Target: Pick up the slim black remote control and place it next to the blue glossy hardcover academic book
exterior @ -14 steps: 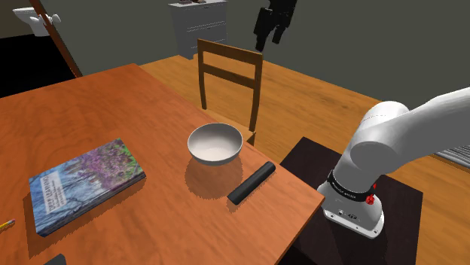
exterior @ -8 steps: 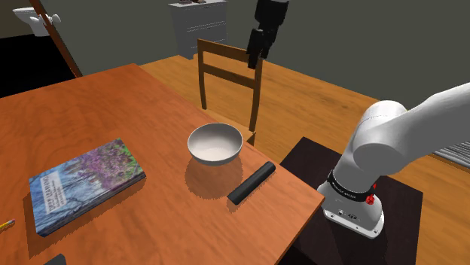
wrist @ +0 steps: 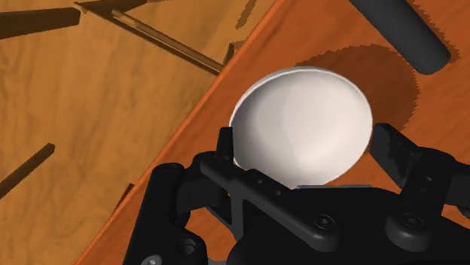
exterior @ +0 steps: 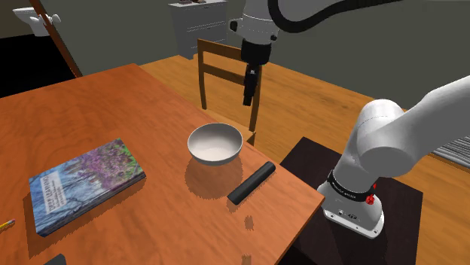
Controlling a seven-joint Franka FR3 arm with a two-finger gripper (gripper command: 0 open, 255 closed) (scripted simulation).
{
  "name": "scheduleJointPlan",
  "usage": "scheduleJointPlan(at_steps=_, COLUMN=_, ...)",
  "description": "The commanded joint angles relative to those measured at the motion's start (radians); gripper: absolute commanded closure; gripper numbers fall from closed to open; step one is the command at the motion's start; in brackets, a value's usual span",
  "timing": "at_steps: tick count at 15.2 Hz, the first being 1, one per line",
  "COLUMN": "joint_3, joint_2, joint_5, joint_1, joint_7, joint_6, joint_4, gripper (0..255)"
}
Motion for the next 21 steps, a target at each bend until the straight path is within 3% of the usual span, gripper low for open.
scheduleJointPlan(at_steps=1, joint_3=0.007, joint_2=0.016, joint_5=0.008, joint_1=0.038, joint_7=-0.058, joint_6=0.031, joint_4=-0.034, gripper=0)
scheduleJointPlan(at_steps=16, joint_3=0.063, joint_2=0.095, joint_5=0.071, joint_1=0.333, joint_7=-0.478, joint_6=0.263, joint_4=-0.335, gripper=0)
scheduleJointPlan(at_steps=21, joint_3=0.069, joint_2=0.135, joint_5=0.079, joint_1=0.339, joint_7=-0.482, joint_6=0.337, joint_4=-0.370, gripper=0)
